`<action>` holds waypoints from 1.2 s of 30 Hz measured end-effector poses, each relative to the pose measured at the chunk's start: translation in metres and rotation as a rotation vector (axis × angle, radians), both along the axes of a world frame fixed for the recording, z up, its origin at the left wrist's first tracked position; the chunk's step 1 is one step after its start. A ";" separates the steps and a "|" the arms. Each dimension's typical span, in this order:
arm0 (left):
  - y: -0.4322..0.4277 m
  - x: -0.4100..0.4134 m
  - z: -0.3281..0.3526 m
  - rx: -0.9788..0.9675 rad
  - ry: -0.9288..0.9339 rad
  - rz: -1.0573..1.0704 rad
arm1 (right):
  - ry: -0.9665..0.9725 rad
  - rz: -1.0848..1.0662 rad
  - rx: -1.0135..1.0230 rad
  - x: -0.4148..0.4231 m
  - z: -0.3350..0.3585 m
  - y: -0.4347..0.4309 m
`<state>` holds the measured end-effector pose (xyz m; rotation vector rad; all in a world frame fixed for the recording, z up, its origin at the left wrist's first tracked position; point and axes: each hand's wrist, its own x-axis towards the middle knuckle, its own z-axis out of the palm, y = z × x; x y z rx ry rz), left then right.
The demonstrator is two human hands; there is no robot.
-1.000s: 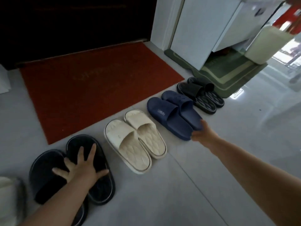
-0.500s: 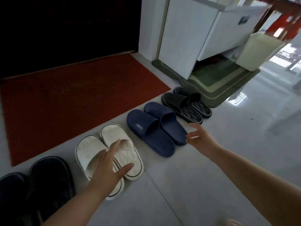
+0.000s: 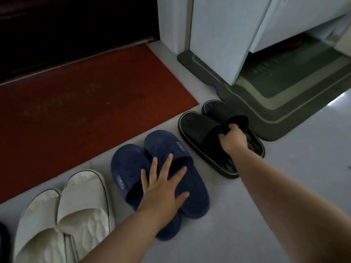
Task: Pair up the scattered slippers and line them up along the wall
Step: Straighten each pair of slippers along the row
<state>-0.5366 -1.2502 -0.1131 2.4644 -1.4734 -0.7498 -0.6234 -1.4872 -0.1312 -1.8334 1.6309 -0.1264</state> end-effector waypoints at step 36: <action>0.216 0.073 0.074 -0.421 0.378 0.385 | 0.153 0.822 0.022 0.017 0.038 0.200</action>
